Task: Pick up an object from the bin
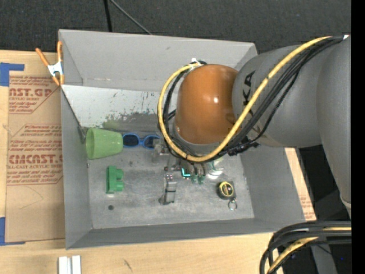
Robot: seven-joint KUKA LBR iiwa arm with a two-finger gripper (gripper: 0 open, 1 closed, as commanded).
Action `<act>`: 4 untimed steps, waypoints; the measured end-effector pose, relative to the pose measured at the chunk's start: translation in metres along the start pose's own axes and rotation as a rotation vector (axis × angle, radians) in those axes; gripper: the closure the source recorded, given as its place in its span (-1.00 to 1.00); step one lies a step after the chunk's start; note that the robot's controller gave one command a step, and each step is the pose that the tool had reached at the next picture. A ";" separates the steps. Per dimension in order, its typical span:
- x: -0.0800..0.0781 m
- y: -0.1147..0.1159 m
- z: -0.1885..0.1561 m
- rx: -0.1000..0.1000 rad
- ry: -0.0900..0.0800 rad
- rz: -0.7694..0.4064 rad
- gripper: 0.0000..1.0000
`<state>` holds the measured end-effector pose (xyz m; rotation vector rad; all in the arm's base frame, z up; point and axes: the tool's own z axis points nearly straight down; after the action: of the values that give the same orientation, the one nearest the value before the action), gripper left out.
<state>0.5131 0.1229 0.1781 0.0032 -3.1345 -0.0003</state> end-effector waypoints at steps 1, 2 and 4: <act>-0.053 0.056 0.040 -0.003 -0.008 0.089 -1.00; -0.017 0.104 0.098 -0.001 -0.007 -0.223 -1.00; 0.006 0.077 0.107 -0.002 -0.008 0.110 -1.00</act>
Offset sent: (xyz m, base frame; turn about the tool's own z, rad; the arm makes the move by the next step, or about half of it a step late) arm 0.0525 0.0521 -0.0377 0.0933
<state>0.5065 0.1997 0.0712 -0.1688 -3.1379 -0.0028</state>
